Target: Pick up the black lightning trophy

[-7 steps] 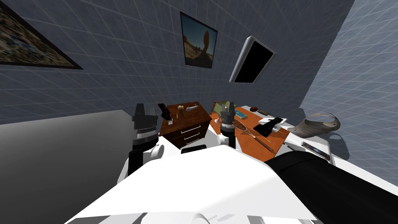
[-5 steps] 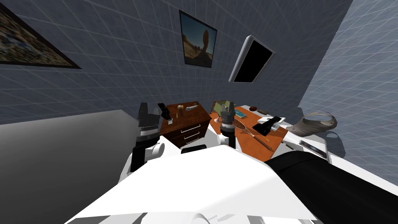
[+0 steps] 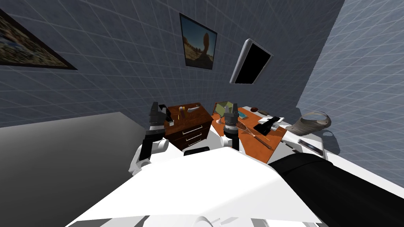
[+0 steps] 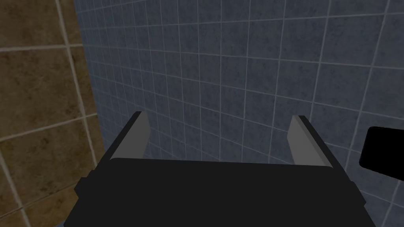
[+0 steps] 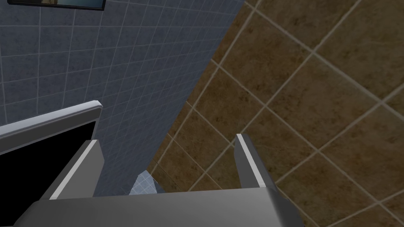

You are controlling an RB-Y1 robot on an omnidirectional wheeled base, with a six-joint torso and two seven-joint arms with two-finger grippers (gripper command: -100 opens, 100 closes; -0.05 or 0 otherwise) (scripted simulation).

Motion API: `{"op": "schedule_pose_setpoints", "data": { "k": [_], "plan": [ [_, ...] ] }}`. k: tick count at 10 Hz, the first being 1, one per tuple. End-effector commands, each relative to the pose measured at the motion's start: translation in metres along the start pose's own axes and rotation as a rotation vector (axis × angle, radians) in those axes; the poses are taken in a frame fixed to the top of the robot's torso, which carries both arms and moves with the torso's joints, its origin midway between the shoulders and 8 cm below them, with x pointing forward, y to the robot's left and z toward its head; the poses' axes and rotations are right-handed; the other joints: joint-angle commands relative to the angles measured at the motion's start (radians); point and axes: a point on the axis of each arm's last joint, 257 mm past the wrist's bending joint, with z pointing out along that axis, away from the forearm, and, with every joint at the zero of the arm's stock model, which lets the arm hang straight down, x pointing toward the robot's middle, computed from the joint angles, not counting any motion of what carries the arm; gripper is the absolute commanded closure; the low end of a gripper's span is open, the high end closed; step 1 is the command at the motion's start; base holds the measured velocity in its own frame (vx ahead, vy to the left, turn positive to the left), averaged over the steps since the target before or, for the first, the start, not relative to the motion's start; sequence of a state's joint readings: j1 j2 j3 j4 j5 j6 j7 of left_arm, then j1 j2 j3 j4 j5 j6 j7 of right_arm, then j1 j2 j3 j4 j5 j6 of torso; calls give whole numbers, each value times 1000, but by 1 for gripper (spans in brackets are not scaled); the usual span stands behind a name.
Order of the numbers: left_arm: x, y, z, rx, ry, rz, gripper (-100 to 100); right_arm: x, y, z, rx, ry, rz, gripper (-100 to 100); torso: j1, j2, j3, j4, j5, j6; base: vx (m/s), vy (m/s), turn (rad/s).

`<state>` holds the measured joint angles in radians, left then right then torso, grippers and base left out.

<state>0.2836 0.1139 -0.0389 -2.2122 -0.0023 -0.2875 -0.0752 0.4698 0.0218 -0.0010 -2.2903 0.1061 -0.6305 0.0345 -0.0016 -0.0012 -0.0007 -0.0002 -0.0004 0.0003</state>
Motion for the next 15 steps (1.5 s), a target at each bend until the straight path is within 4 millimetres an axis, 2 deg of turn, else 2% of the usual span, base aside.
{"op": "schedule_pose_setpoints", "data": {
  "k": [1,2,3,4,5,6,7,8,9,10,11,12,13,14,15],
  "plan": [
    [3,17,10,-34,13,-5,-100,0,0,0,0,0,0,0,0,0,0,0,0,0,36,-40,-112],
    [5,11,16,-15,15,-8,-100,0,0,0,0,0,0,0,-1,-1,-1,0,0,0,35,-34,-41],
    [7,23,23,-40,22,-11,-100,0,0,0,0,0,0,0,-1,-1,-1,0,0,0,29,-41,-65],
    [8,18,27,-26,23,-13,-100,0,0,0,0,0,0,0,-1,-1,-1,0,0,0,26,-31,-39],
    [11,28,37,-45,31,-19,-100,0,0,0,0,0,0,0,-1,-1,-1,0,0,0,33,-36,-83],
    [12,25,39,-38,31,-20,-100,0,0,0,0,0,0,0,-1,-1,-1,0,0,0,26,-29,-40],
    [15,38,47,-67,38,-23,-100,0,0,0,0,0,0,0,0,-1,-1,0,0,0,19,-36,-91],
    [16,32,52,-50,40,-26,-100,0,0,0,0,0,0,0,-1,-1,0,0,0,0,11,-30,-42],
    [19,46,60,-83,47,-28,-100,0,0,0,0,0,0,0,-1,0,0,0,0,0,6,-37,-87],
    [21,40,66,-65,50,-31,-100,0,0,0,0,0,0,0,-1,0,0,0,0,0,8,-29,-41],
    [25,54,74,-101,58,-33,-100,0,0,0,0,0,0,0,-1,0,0,0,0,-1,3,-33,-94],
    [26,47,80,-83,60,-35,-100,0,0,0,0,0,0,0,-1,1,0,0,0,0,-1,-24,-43],
    [31,63,88,-122,70,-36,-100,0,0,0,0,0,0,0,0,1,0,0,0,-1,-5,-24,-79],
    [33,56,94,-104,72,-38,-100,0,0,0,0,0,0,0,0,1,1,0,0,0,-6,-18,-43],
    [37,76,99,-156,83,-37,-100,0,0,0,0,0,0,0,0,1,1,0,0,-1,-14,-19,-90]
  ]
}}
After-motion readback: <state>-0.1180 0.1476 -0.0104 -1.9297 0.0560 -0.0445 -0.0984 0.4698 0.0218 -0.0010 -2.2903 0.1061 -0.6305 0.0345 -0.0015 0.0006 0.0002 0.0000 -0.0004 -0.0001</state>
